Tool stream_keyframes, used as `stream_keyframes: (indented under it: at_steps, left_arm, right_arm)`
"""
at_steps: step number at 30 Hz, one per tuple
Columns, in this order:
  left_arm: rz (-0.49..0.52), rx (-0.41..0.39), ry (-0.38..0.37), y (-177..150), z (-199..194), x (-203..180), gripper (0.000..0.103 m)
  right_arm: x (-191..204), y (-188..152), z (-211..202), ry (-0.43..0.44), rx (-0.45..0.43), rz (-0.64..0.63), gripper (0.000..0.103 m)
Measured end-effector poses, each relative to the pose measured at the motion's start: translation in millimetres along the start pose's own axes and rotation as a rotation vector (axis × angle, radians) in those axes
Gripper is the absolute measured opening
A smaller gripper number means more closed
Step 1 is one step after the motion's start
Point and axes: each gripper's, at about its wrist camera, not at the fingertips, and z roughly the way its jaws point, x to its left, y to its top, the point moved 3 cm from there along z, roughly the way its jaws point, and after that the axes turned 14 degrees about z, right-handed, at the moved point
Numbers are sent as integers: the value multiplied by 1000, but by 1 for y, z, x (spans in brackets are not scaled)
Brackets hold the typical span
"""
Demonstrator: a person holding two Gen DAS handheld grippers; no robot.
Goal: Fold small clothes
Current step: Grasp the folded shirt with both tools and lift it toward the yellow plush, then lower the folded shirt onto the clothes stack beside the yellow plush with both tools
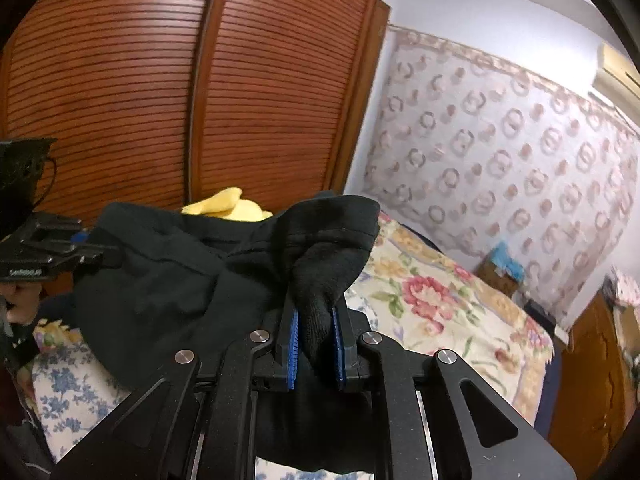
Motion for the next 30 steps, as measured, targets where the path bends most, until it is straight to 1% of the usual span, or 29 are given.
stream_keyframes:
  at_steps: [2, 5, 8, 11, 13, 16, 18, 19, 21, 22, 25, 26, 29, 30]
  left_arm:
    - [-22, -1, 8, -9, -5, 4, 14]
    - [-46, 6, 49, -17, -9, 12, 14]
    - [-57, 10, 109, -24, -11, 20, 14]
    - [-101, 18, 134, -36, -8, 32, 14]
    - [-110, 43, 164, -46, -2, 38, 14]
    - [-134, 75, 176, -60, 8, 45, 14]
    - [-144, 100, 192, -69, 14, 48, 15]
    - [-140, 110, 212, -74, 17, 49, 15]
    - [-139, 118, 224, -80, 18, 49, 16]
    - [-136, 119, 228, -81, 17, 49, 17]
    - [-104, 110, 259, -78, 10, 47, 25]
    - [-90, 98, 283, -75, 4, 45, 27]
    - [-33, 40, 362, -61, -11, 43, 43]
    - [-17, 22, 373, -56, -14, 43, 50]
  right_arm:
    - [9, 9, 18, 8, 12, -24, 11]
    - [26, 18, 50, 31, 39, -71, 11]
    - [43, 20, 82, 55, 66, -112, 11]
    - [55, 20, 112, 89, 86, -130, 11]
    - [58, 19, 131, 105, 102, -124, 11]
    - [58, 13, 160, 117, 133, -115, 11]
    - [54, 6, 184, 124, 173, -82, 11]
    - [52, 4, 190, 127, 180, -71, 13]
    - [49, 1, 203, 132, 178, -30, 16]
    - [46, 0, 202, 138, 171, -10, 25]
    - [39, 5, 201, 124, 150, 50, 40]
    - [38, 7, 197, 107, 131, 56, 41]
    - [35, 14, 183, 69, 71, 67, 44]
    - [33, 16, 177, 59, 49, 74, 45]
